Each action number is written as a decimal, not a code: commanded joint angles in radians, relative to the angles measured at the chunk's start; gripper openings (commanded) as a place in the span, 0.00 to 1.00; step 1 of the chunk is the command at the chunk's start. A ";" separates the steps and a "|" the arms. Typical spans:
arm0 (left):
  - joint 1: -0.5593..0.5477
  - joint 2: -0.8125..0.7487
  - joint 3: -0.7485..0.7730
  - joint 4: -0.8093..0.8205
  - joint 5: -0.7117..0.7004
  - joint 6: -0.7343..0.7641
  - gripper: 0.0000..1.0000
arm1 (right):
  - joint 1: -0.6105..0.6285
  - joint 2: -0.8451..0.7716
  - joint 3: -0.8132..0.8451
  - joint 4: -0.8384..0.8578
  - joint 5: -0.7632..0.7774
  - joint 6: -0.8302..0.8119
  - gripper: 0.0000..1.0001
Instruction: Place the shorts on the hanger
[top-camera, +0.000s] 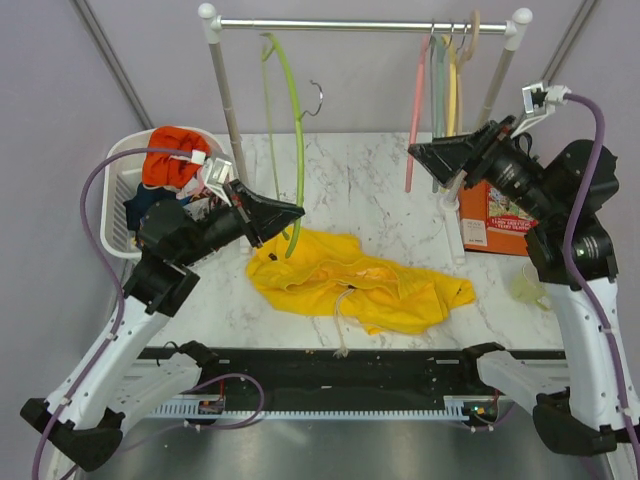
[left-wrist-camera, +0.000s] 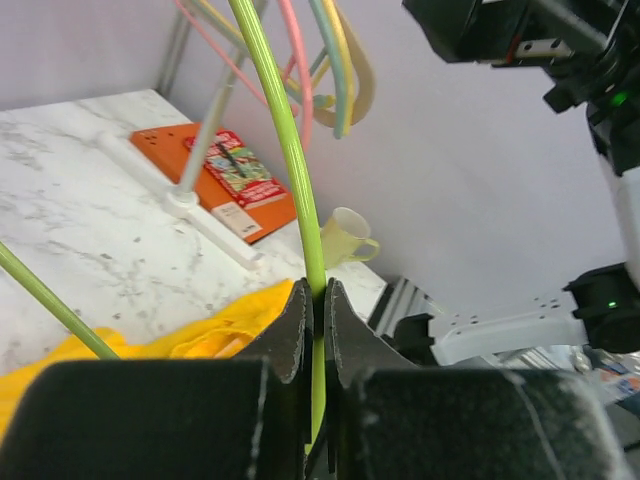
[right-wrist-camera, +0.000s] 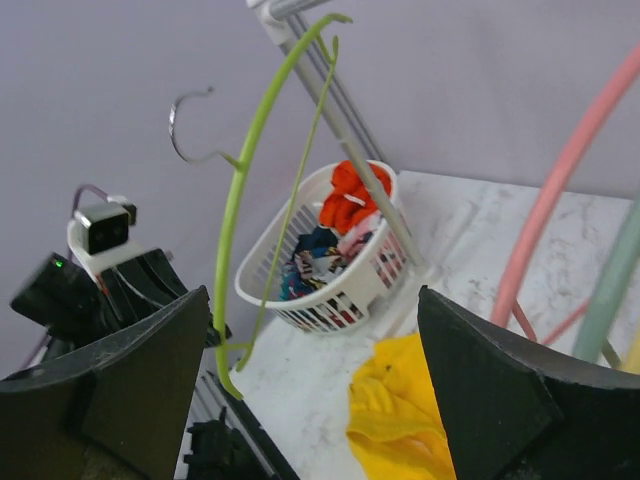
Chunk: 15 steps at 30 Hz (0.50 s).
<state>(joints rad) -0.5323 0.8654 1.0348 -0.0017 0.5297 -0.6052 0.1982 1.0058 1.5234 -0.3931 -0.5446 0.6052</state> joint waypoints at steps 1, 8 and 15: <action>-0.001 -0.084 -0.056 -0.061 -0.151 0.162 0.02 | 0.084 0.105 0.040 0.210 -0.020 0.208 0.91; -0.001 -0.128 -0.064 -0.084 -0.203 0.182 0.02 | 0.395 0.215 0.055 0.319 0.161 0.110 0.91; 0.002 -0.131 -0.070 -0.072 -0.203 0.200 0.02 | 0.615 0.404 0.147 0.272 0.388 0.013 0.87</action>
<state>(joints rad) -0.5323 0.7532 0.9619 -0.1329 0.3447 -0.4744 0.7467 1.3457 1.6024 -0.1486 -0.3176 0.6739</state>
